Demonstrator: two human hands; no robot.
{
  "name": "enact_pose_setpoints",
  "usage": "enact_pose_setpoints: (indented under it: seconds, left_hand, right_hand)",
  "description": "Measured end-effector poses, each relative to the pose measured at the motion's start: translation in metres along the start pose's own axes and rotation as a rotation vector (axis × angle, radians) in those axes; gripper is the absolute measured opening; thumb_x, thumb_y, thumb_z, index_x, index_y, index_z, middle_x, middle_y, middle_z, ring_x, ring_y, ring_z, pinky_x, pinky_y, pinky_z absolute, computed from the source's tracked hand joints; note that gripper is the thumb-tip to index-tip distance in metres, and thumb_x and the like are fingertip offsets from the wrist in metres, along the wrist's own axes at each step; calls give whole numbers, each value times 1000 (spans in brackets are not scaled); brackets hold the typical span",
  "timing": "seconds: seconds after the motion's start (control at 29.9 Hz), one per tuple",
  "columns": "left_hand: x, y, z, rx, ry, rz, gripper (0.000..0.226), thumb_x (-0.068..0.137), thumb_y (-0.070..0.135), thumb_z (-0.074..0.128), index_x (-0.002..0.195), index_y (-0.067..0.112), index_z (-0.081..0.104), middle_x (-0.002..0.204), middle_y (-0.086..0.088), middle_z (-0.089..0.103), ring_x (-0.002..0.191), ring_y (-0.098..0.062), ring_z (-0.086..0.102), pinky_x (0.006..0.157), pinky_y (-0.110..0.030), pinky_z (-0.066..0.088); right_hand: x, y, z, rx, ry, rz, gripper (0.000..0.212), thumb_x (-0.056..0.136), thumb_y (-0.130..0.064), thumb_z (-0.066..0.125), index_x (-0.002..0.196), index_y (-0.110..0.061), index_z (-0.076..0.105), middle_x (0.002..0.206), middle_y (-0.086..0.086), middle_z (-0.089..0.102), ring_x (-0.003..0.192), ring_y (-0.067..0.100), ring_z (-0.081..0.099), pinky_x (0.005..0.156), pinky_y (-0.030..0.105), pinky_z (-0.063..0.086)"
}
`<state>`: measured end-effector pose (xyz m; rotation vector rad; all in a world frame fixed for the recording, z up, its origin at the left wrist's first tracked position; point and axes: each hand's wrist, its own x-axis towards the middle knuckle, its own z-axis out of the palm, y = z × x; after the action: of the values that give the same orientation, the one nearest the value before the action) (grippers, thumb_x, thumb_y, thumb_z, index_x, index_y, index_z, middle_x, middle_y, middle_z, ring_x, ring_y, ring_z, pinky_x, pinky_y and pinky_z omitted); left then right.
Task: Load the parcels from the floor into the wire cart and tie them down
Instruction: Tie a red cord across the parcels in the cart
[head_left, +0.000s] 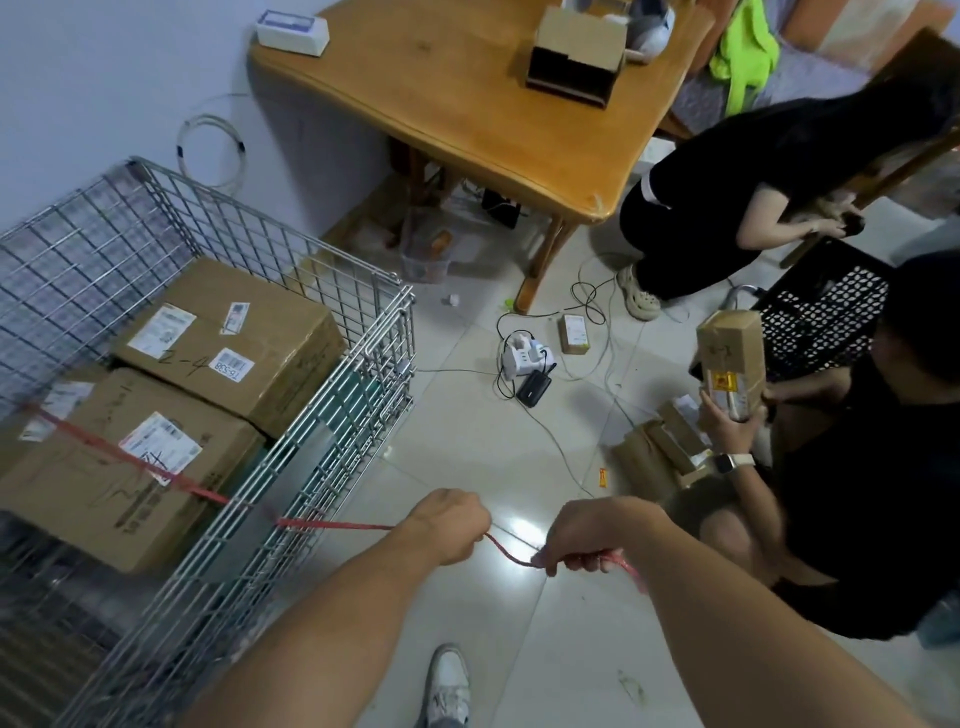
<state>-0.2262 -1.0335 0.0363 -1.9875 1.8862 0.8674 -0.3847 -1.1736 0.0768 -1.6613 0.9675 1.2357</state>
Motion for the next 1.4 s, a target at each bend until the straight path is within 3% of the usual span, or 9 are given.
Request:
enact_pose_setpoints:
  seconds: [0.13, 0.3, 0.43, 0.6, 0.73, 0.93, 1.07, 1.2, 1.4]
  left_hand:
    - [5, 8, -3, 33, 17, 39, 36, 97, 6, 55, 128, 14, 71, 129, -15, 64, 118, -38, 63, 97, -39, 49]
    - [11, 11, 15, 6, -8, 13, 36, 95, 2, 53, 124, 11, 71, 124, -16, 66, 113, -37, 64, 96, -41, 51]
    - [18, 14, 20, -32, -8, -27, 34, 97, 5, 52, 126, 11, 69, 125, -14, 65, 115, -36, 64, 97, -42, 51]
    - [35, 14, 14, -51, -38, -47, 31, 97, 7, 54, 123, 12, 70, 127, -13, 65, 116, -35, 64, 96, -40, 51]
    - [43, 5, 4, -54, -55, -85, 29, 102, 13, 51, 126, 7, 66, 131, -18, 61, 121, -38, 60, 99, -40, 48]
    - [47, -22, -5, -101, -91, -141, 31, 106, 25, 52, 128, 8, 66, 133, -19, 60, 124, -39, 59, 101, -40, 48]
    - [51, -27, -13, -138, -84, -149, 32, 106, 29, 56, 126, 8, 67, 132, -18, 61, 124, -38, 59, 99, -39, 48]
    - [57, -35, -17, -160, -87, -109, 32, 105, 32, 58, 122, 7, 68, 128, -19, 63, 120, -39, 61, 94, -40, 50]
    - [54, -56, -4, -240, -117, -58, 30, 102, 33, 62, 112, 6, 70, 122, -19, 64, 113, -39, 63, 88, -39, 50]
  right_hand:
    - [7, -18, 4, 36, -33, -21, 32, 83, -43, 77, 86, -11, 79, 55, -5, 57, 42, 15, 47, 55, 27, 38]
    - [-4, -18, -11, -499, 81, 112, 32, 84, -49, 78, 75, -19, 72, 60, -10, 63, 58, 10, 59, 68, 23, 47]
    - [-2, 12, -22, -615, 244, 257, 35, 95, -48, 66, 113, -18, 71, 106, -3, 71, 103, 19, 69, 98, 34, 52]
    - [15, 27, -30, -732, 426, 414, 37, 100, -25, 46, 134, -19, 59, 137, 6, 57, 125, 27, 53, 98, 42, 48]
    - [32, 23, -40, -692, 543, 347, 31, 99, -24, 45, 117, -17, 70, 112, 2, 66, 100, 23, 65, 87, 35, 56]
    - [58, 1, -69, -110, 624, 81, 31, 98, -22, 50, 126, -13, 57, 119, 10, 65, 105, 28, 65, 89, 37, 56]
    - [62, -22, -78, 549, 710, -163, 35, 96, -5, 51, 128, -17, 61, 116, 9, 66, 97, 23, 64, 83, 30, 54]
    - [64, -48, -87, 1210, 589, -398, 34, 93, 12, 50, 122, 2, 63, 104, 13, 63, 89, 20, 63, 84, 32, 54]
    - [84, -91, -92, 1586, 540, -497, 18, 102, -16, 58, 116, -5, 55, 82, 6, 68, 54, 14, 56, 52, 26, 44]
